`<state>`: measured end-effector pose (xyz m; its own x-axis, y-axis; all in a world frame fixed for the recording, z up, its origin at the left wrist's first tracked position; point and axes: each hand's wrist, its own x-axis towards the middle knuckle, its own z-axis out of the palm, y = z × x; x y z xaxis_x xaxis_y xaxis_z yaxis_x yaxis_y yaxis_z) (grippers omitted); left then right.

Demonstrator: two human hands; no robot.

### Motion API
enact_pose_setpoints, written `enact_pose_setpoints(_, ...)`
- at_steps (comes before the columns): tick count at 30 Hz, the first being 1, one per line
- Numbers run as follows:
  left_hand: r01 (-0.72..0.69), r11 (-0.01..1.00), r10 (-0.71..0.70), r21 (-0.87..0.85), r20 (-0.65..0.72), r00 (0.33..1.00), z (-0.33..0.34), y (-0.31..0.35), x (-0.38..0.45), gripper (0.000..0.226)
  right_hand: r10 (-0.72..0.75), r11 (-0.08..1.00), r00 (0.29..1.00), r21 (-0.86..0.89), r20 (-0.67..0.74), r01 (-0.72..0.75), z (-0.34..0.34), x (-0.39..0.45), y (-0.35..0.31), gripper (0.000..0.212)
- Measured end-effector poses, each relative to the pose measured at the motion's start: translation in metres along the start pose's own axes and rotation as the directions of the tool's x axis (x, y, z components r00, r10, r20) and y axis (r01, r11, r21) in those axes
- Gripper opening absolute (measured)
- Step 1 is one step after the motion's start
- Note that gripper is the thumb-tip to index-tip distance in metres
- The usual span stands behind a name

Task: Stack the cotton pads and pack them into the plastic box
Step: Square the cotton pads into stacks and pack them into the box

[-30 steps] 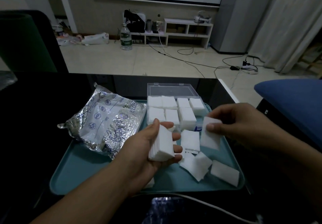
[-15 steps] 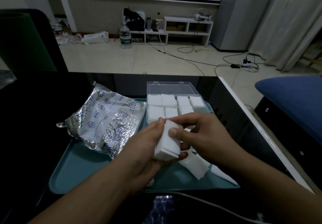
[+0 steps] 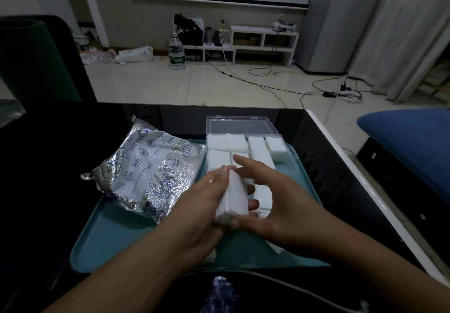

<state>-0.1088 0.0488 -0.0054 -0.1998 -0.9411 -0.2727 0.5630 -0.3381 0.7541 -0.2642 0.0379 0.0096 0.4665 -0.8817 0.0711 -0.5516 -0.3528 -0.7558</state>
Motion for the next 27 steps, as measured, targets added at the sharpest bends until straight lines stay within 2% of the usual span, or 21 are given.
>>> enact_pose_setpoints(3,0.001,1.0,-0.001,0.003,0.006,1.0,-0.0005,0.0,-0.0003,0.049,-0.037,0.999,0.999,-0.034,-0.013,0.036,0.0018,0.0003,-0.0015,0.09)
enact_pose_setpoints(7,0.024,1.0,-0.025,0.006,0.021,0.999,0.0003,0.0007,-0.0013,0.038,-0.022,1.0,1.0,0.01,-0.009,0.023,0.0004,0.0009,-0.0044,0.085)
enact_pose_setpoints(11,0.02,1.0,-0.021,0.01,0.017,1.0,0.0012,0.0012,-0.0022,0.039,-0.031,0.994,0.999,-0.103,-0.009,0.03,-0.0019,0.0022,0.0004,0.07)
enact_pose_setpoints(18,0.029,1.0,-0.03,0.007,0.05,0.998,0.0005,0.0017,-0.0014,0.049,-0.024,0.997,1.0,-0.079,0.017,0.025,-0.0029,0.0026,0.002,0.071)
enact_pose_setpoints(22,0.041,0.999,-0.04,-0.02,0.054,0.998,-0.0005,0.0009,0.0004,0.043,-0.019,0.998,1.0,-0.053,0.023,0.02,-0.004,0.0004,0.0022,0.088)
enact_pose_setpoints(27,0.037,0.999,-0.037,-0.013,0.043,0.998,0.0001,-0.0007,0.0017,0.041,-0.054,0.999,0.998,-0.009,-0.022,0.053,-0.0009,0.0,-0.0036,0.083)
